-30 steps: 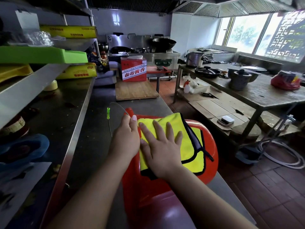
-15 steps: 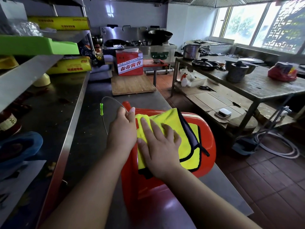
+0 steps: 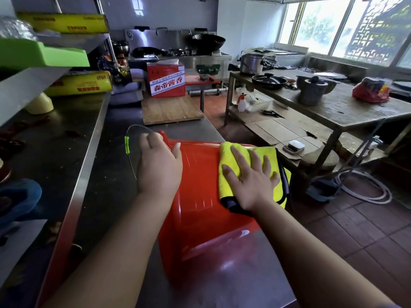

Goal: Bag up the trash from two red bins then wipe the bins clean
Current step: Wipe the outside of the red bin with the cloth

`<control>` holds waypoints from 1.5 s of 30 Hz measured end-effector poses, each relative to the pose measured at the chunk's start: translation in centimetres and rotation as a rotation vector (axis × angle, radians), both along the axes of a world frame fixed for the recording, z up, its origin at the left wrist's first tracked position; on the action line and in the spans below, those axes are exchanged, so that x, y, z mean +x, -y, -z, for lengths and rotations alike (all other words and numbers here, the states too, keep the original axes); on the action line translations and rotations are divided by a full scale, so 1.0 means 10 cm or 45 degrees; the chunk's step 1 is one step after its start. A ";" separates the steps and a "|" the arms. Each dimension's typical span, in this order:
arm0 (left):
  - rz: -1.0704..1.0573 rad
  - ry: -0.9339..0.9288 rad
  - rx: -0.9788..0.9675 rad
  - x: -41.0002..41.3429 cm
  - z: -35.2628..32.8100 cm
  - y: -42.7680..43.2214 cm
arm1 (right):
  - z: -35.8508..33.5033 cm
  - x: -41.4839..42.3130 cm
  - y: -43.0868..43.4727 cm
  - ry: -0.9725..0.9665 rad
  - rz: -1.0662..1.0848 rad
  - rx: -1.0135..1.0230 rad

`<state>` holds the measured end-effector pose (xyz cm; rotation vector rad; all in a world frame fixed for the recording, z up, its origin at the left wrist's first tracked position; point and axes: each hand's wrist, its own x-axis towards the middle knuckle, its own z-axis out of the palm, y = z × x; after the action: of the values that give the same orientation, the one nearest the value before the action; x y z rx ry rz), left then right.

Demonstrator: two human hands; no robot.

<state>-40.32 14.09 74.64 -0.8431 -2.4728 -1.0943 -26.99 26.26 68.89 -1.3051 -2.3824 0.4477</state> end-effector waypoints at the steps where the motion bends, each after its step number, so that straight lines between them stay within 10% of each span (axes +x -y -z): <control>1: 0.008 -0.049 -0.069 0.01 0.01 0.01 | -0.01 -0.01 -0.02 -0.003 0.008 -0.007; 16: 0.087 0.102 -0.277 0.09 0.02 0.06 | 0.04 0.08 -0.35 -0.067 0.230 -0.131; 30: 0.110 0.325 -0.200 -0.02 0.01 -0.01 | -0.10 -0.49 0.57 0.032 -0.435 0.231; 45: 0.094 0.240 -0.035 0.15 0.14 0.09 | 0.15 0.08 -0.36 -0.127 0.105 -0.183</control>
<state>-38.84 13.21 73.19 -0.8825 -2.6337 -1.2193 -26.23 29.82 67.43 -1.4023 -2.2406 0.6540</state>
